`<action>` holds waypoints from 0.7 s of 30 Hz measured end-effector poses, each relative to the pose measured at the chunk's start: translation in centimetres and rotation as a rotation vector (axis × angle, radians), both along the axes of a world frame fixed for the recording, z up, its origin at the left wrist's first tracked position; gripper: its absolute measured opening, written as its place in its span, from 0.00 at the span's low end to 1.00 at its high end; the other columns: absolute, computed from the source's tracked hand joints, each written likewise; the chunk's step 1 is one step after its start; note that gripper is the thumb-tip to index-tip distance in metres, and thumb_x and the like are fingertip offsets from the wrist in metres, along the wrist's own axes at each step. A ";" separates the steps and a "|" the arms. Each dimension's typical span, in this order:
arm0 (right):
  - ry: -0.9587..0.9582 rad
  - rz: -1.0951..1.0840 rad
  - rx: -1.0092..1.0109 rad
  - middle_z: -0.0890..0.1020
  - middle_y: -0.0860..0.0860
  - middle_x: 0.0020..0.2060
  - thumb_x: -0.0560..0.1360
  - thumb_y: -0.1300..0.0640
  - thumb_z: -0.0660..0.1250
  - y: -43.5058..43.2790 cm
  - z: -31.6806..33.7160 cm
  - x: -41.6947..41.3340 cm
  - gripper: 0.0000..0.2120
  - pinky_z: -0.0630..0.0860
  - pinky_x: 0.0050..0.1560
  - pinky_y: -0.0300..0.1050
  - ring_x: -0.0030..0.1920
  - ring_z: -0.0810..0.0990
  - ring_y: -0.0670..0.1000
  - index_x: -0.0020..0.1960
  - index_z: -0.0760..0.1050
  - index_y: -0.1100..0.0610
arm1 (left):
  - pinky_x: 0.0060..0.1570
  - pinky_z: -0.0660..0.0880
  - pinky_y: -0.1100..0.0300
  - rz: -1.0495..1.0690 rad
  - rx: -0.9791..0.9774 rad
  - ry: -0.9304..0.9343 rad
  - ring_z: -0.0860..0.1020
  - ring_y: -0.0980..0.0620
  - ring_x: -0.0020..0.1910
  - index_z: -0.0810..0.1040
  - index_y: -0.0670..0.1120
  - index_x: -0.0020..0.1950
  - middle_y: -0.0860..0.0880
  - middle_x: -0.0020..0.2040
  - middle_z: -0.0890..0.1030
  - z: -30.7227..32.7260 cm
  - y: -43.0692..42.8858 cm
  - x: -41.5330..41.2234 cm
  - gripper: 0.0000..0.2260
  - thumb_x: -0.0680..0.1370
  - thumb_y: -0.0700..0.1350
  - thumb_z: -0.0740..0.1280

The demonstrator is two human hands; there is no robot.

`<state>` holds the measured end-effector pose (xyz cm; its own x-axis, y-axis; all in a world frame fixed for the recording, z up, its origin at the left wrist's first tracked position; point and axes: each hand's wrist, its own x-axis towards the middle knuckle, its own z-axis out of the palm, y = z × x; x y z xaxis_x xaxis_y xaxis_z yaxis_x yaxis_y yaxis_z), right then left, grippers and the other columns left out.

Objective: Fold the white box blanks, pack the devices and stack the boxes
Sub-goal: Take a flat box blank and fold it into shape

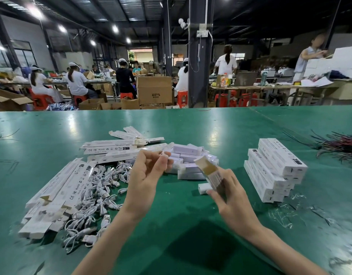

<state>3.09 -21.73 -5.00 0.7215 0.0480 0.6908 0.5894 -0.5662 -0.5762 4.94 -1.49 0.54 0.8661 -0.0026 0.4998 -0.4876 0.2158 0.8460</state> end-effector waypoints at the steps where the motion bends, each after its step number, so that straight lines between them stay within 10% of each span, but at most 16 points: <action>1: -0.018 0.016 0.009 0.70 0.40 0.49 0.72 0.70 0.71 -0.1 0.0 0.1 0.26 0.67 0.49 0.30 0.47 0.71 0.41 0.58 0.68 0.43 | 0.54 0.77 0.60 0.027 0.040 -0.077 0.82 0.52 0.48 0.73 0.42 0.48 0.47 0.49 0.83 0.0 -0.2 -0.4 0.08 0.75 0.45 0.65; 8: -0.092 0.034 -0.088 0.72 0.47 0.47 0.69 0.68 0.74 -0.2 -0.5 0.7 0.26 0.69 0.48 0.30 0.46 0.73 0.41 0.59 0.65 0.52 | 0.51 0.76 0.60 0.047 0.175 -0.479 0.82 0.52 0.50 0.68 0.63 0.53 0.57 0.52 0.81 -0.8 -2.5 -3.2 0.12 0.76 0.53 0.69; 21: -0.166 -0.009 -0.091 0.70 0.37 0.47 0.71 0.60 0.66 -0.6 -1.1 1.3 0.17 0.69 0.47 0.36 0.46 0.71 0.45 0.57 0.66 0.50 | 0.45 0.76 0.57 0.289 0.588 -0.992 0.77 0.44 0.40 0.76 0.41 0.53 0.44 0.46 0.82 -1.5 -3.0 -3.3 0.07 0.77 0.37 0.70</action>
<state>4.38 -22.38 -6.11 0.5986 0.1096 0.7935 0.6668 -0.6170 -0.4179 1.60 -4.44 -0.94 0.1077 -0.3243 0.9398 -0.9524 -0.3048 0.0039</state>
